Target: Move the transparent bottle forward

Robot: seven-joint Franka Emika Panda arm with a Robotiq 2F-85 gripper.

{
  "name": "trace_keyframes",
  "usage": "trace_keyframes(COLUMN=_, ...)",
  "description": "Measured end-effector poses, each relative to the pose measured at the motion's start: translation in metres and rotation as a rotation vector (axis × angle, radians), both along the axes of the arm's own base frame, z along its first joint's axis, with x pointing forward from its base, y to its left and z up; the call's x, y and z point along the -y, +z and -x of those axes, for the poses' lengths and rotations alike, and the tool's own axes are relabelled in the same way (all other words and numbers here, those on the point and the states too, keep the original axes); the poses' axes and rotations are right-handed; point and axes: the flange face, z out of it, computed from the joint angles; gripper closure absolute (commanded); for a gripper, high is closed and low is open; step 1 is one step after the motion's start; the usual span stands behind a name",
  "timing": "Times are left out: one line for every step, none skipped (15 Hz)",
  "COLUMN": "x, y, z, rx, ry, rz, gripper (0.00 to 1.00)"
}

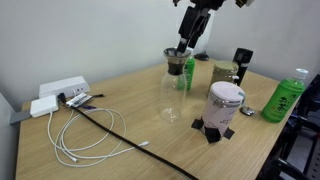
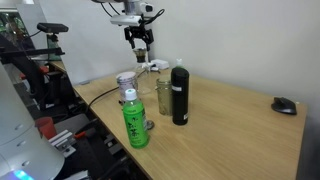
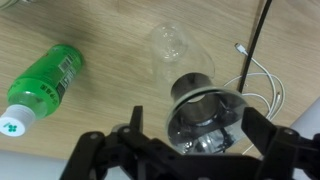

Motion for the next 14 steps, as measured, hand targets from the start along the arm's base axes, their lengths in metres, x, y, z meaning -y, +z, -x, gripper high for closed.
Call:
trace_keyframes(x=0.001, y=0.000, z=-0.001, rx=0.002, ry=-0.006, rz=-0.001, gripper=0.00)
trace_keyframes(x=0.002, y=-0.002, z=-0.002, rx=0.002, ry=-0.016, rz=-0.003, gripper=0.00)
trace_keyframes(x=0.003, y=-0.005, z=-0.003, rx=0.001, ry=-0.026, rz=-0.004, gripper=0.00)
trace_keyframes(x=0.003, y=-0.009, z=-0.005, rx=-0.004, ry=-0.039, rz=-0.005, gripper=0.00)
trace_keyframes(x=0.003, y=-0.014, z=-0.007, rx=-0.008, ry=-0.055, rz=-0.006, gripper=0.00)
trace_keyframes(x=0.003, y=-0.020, z=-0.011, rx=-0.010, ry=-0.067, rz=-0.007, gripper=0.00)
trace_keyframes(x=0.002, y=-0.024, z=-0.015, rx=-0.008, ry=-0.078, rz=-0.008, gripper=0.00)
trace_keyframes(x=0.001, y=-0.028, z=-0.019, rx=-0.007, ry=-0.087, rz=-0.006, gripper=0.00)
trace_keyframes(x=0.000, y=-0.033, z=-0.023, rx=-0.007, ry=-0.094, rz=-0.004, gripper=0.06)
trace_keyframes(x=-0.001, y=-0.035, z=-0.026, rx=-0.008, ry=-0.099, rz=-0.003, gripper=0.27)
trace_keyframes(x=-0.001, y=-0.038, z=-0.029, rx=-0.011, ry=-0.100, rz=-0.004, gripper=0.30)
trace_keyframes(x=-0.002, y=-0.039, z=-0.031, rx=-0.012, ry=-0.102, rz=-0.006, gripper=0.32)
trace_keyframes(x=-0.002, y=-0.039, z=-0.033, rx=-0.012, ry=-0.103, rz=-0.007, gripper=0.39)
trace_keyframes(x=-0.001, y=-0.039, z=-0.034, rx=-0.013, ry=-0.107, rz=-0.009, gripper=0.47)
